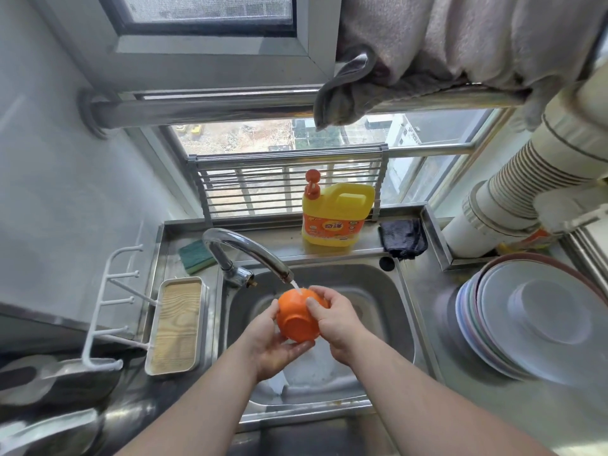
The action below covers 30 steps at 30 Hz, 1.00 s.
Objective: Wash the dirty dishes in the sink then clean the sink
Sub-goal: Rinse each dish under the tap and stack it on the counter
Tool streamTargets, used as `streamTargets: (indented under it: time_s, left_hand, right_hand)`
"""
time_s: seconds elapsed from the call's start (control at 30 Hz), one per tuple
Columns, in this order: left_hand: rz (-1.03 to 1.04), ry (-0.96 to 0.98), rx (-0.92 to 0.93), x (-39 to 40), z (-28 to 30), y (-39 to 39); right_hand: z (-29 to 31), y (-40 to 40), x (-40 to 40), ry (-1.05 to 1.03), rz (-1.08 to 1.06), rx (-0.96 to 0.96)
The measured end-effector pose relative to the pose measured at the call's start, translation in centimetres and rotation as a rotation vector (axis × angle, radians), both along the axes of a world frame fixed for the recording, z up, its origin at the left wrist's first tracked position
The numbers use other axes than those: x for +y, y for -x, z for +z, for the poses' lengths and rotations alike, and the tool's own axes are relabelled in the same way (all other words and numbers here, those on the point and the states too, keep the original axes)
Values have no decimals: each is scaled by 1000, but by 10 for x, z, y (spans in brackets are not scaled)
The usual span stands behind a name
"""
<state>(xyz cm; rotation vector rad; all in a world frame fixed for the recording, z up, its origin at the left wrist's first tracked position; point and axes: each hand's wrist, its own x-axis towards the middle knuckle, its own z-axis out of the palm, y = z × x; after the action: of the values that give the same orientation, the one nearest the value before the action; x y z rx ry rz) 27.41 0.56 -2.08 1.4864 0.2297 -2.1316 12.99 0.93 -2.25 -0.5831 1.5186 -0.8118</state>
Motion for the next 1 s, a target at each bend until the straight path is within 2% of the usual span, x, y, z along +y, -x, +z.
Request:
streamTargets:
  time_s: [0.1, 0.17, 0.27, 0.4, 0.57, 0.67, 0.73, 0.83, 1.0]
  left_hand:
    - [0, -15, -57, -8, 0, -1]
    - [-80, -65, -74, -12, 6, 1]
    - [-217, -50, -132, -16, 11, 4]
    - [-268, -39, -147, -14, 13, 8]
    - [-77, 4, -12, -9, 12, 18]
    - [11, 36, 36, -8, 11, 22]
    - [5, 101, -55, -7, 12, 24]
    - [27, 229, -197, -6, 7, 20]
    - [28, 336, -223, -7, 18, 7]
  right_hand:
    - [-1, 0, -3, -14, -10, 26]
    - [-3, 2, -4, -27, -18, 37]
    - [0, 7, -2, -112, -104, -40]
    - [4, 13, 3, -159, -133, -99]
    - [6, 21, 9, -158, -167, -59]
    - [4, 25, 9, -186, -247, -146]
    - [4, 23, 10, -180, -252, -199]
    - [4, 16, 10, -198, -178, -165]
    - [6, -1, 11, -357, -101, -237]
